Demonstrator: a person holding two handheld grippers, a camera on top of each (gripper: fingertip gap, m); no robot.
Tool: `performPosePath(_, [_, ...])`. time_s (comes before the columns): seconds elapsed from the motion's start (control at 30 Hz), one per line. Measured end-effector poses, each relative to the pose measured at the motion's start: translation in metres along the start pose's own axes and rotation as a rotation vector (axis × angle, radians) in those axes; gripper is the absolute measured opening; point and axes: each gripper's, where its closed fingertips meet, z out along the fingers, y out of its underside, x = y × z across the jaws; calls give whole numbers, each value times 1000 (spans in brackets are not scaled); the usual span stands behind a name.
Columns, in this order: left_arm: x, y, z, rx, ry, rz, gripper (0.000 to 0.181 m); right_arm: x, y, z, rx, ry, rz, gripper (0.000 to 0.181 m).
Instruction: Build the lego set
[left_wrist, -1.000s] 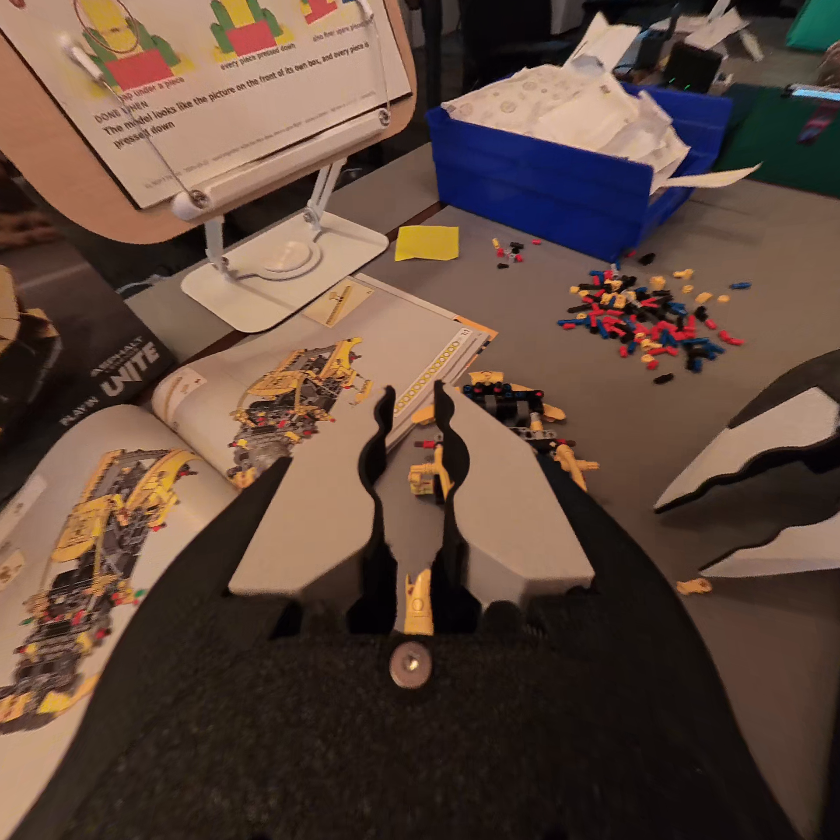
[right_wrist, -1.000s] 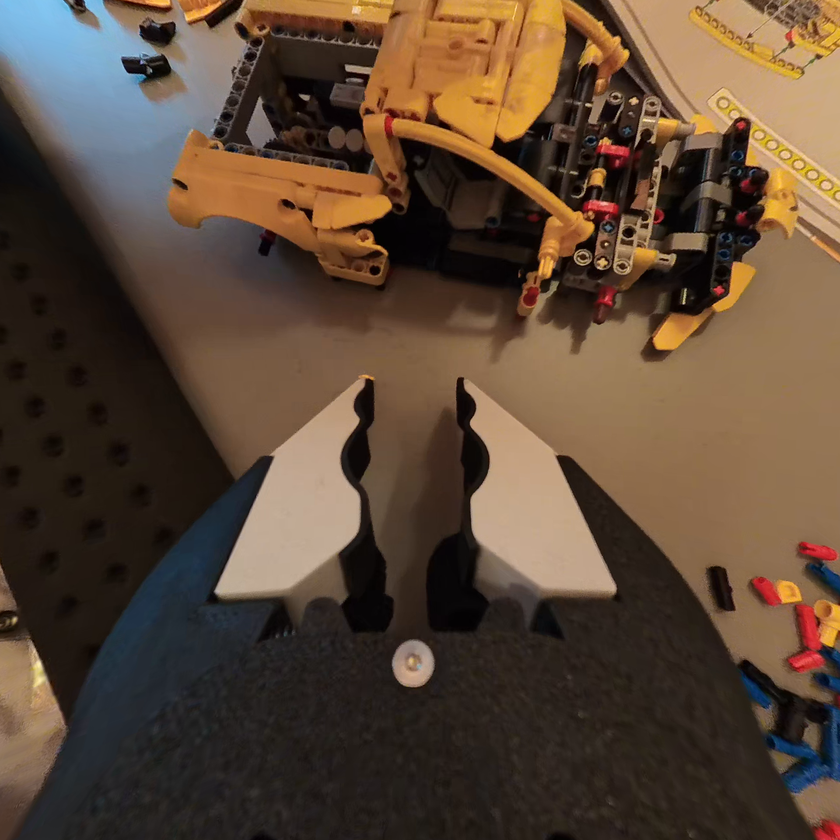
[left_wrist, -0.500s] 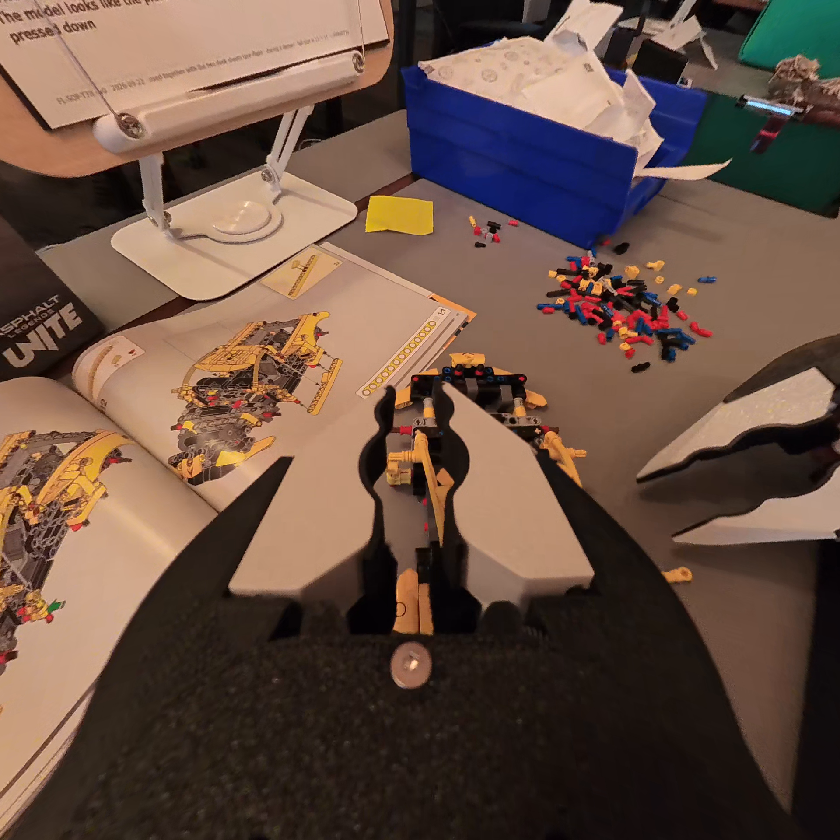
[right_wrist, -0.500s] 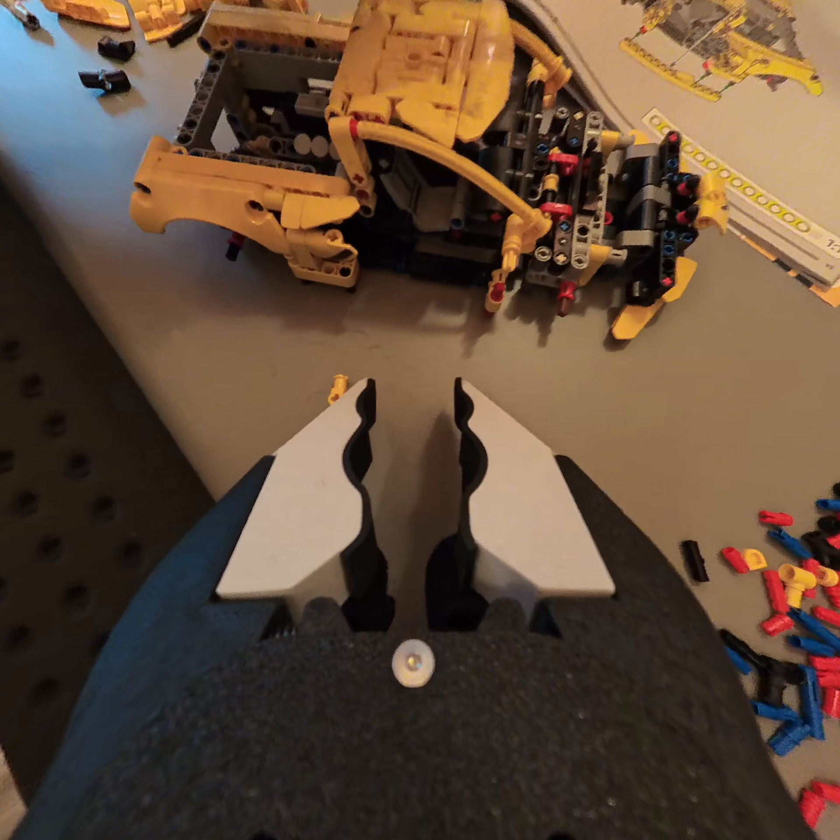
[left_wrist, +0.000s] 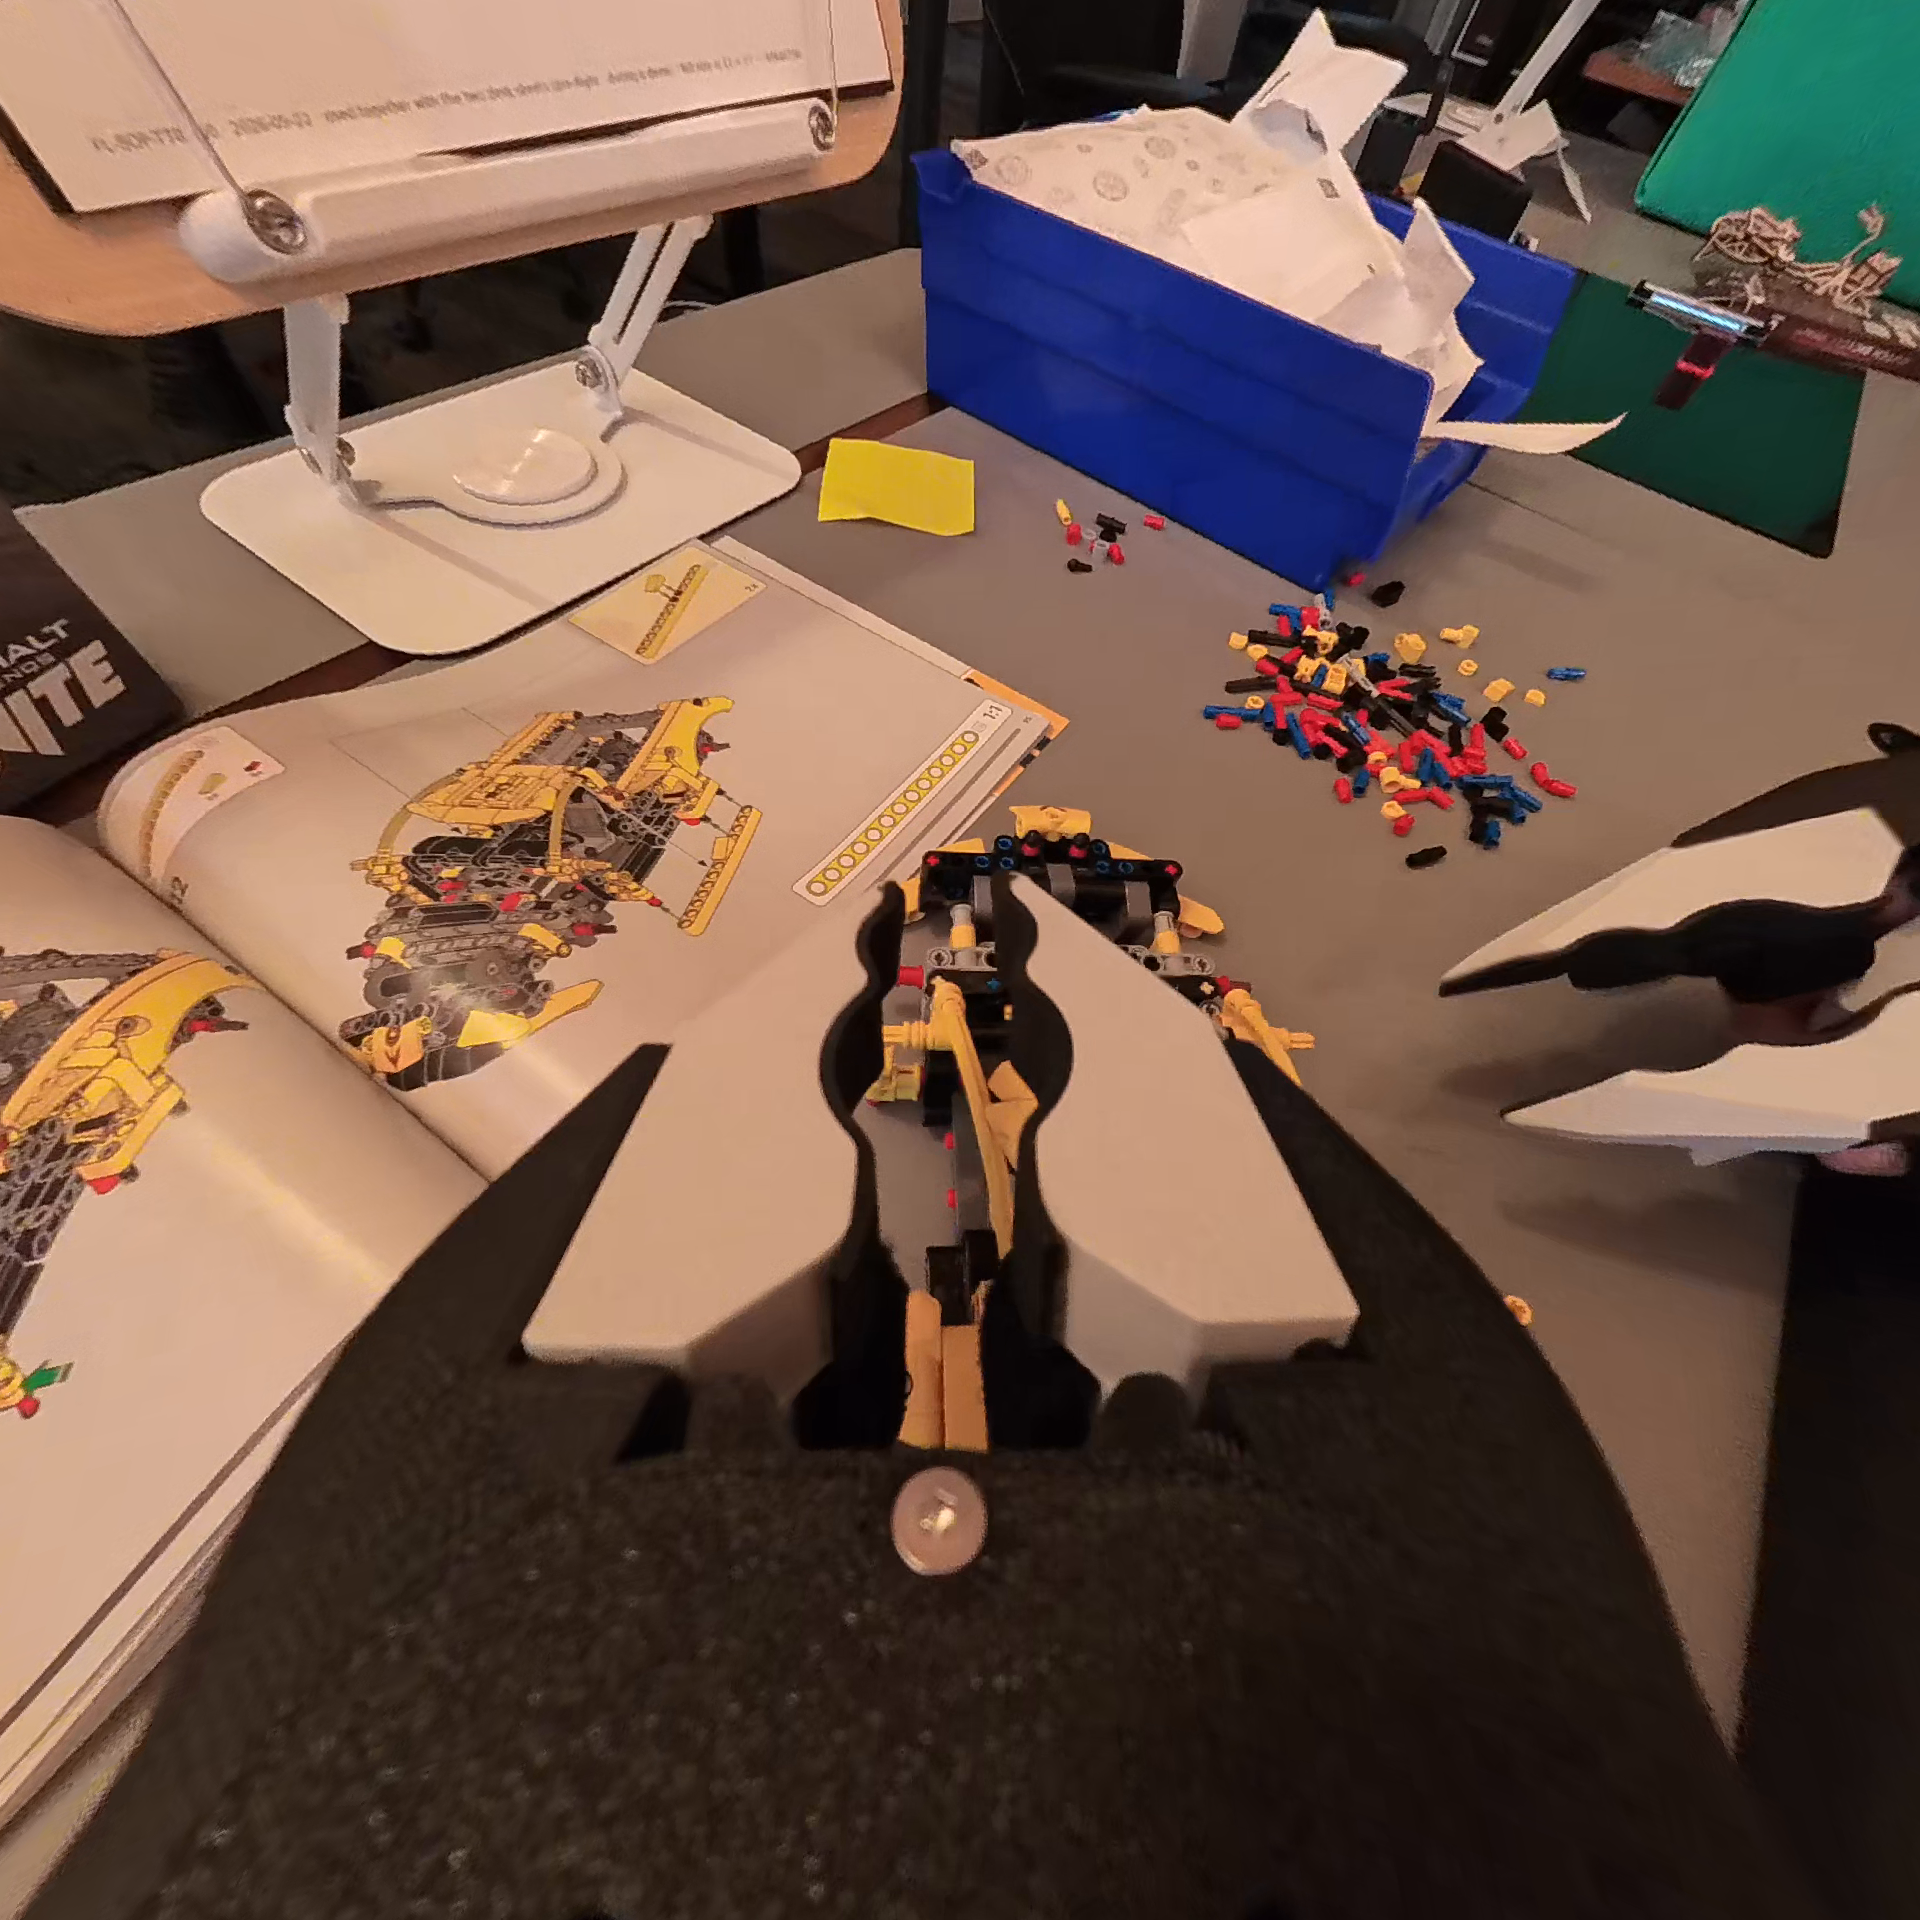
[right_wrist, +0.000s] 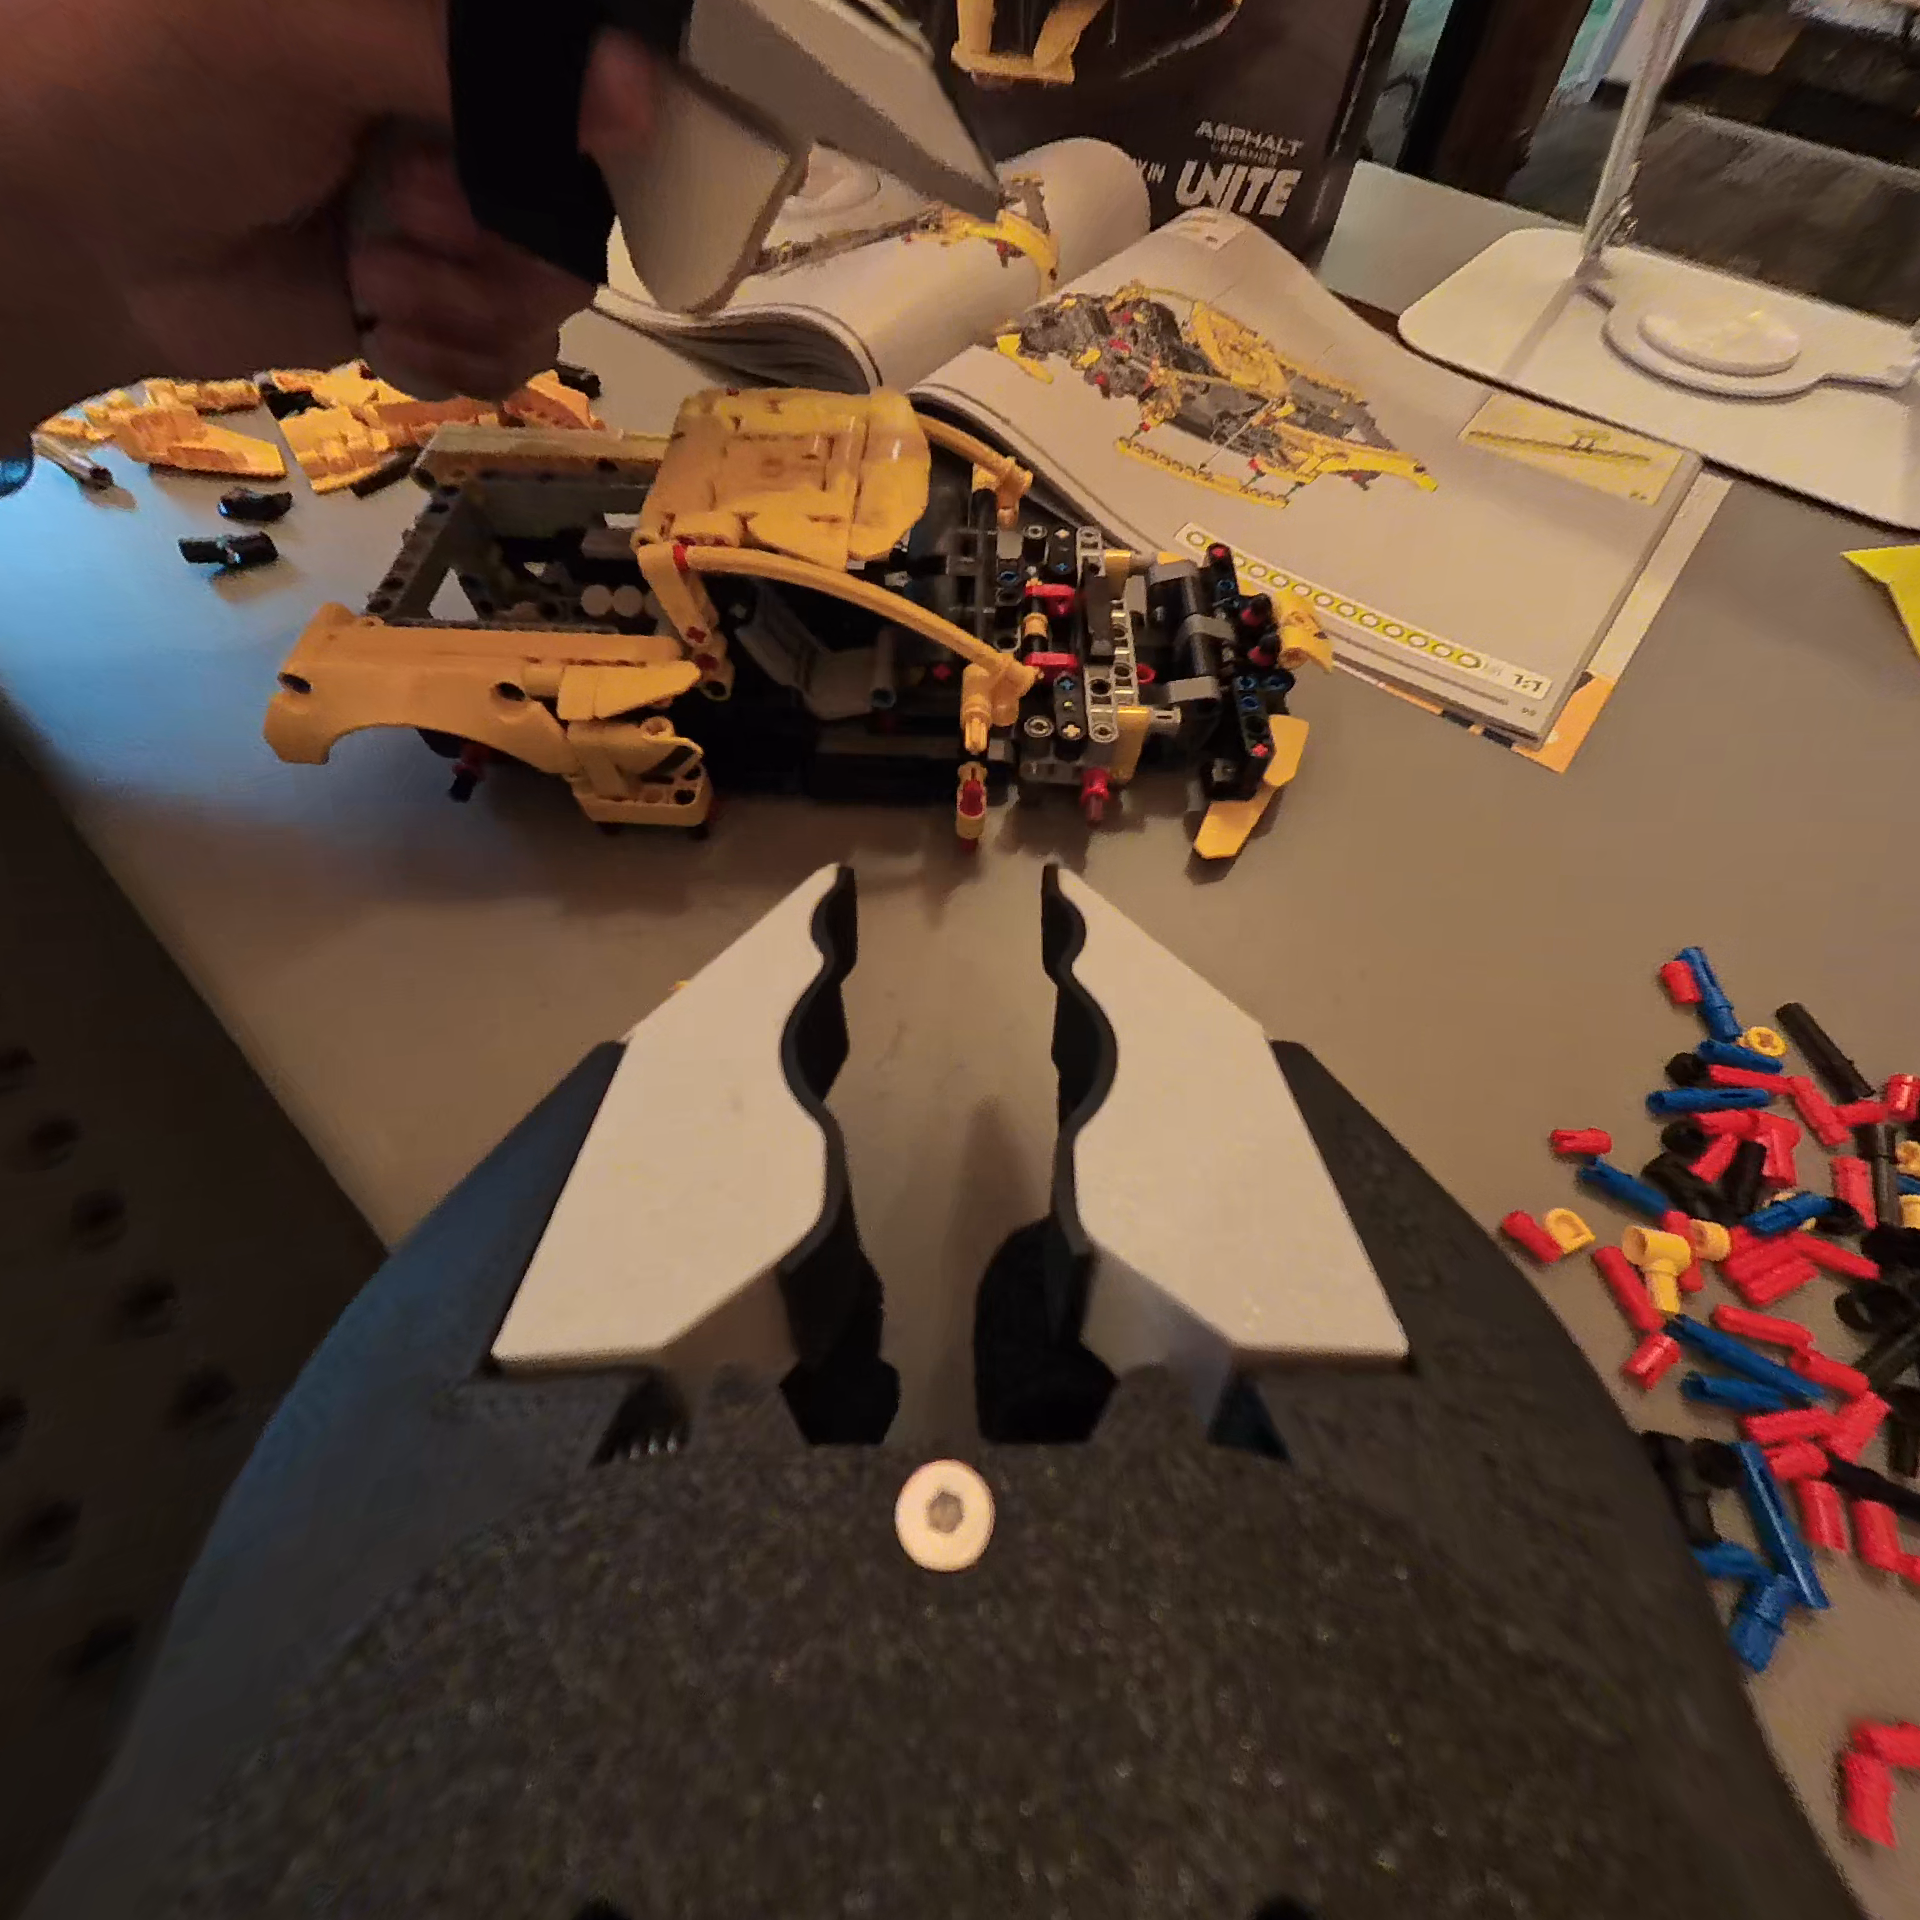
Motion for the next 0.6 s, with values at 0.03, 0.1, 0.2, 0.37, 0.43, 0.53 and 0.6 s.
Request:
performPosePath(0.03, [0,0,0,4,0,-3,17,-1,2,2,-14,-3,-9,33])
performPosePath(0.1, [0,1,0,-3,7,-7,17,-4,6,5,-40,-5,-39,32])
performPosePath(0.2, [-2,3,0,-8,7,-10,17,-8,11,9,-76,0,-93,30])
performPosePath(0.37, [-2,4,1,-13,15,-22,17,-10,15,12,-106,11,-134,28])
performPosePath(0.43, [-3,4,1,-12,12,-22,17,-10,16,13,-111,7,-122,28])
performPosePath(0.53, [-2,5,2,-17,16,-23,17,-7,15,13,-106,5,-96,28])
performPosePath(0.6, [-1,5,2,-15,20,-24,17,-6,15,13,-103,6,-85,28])
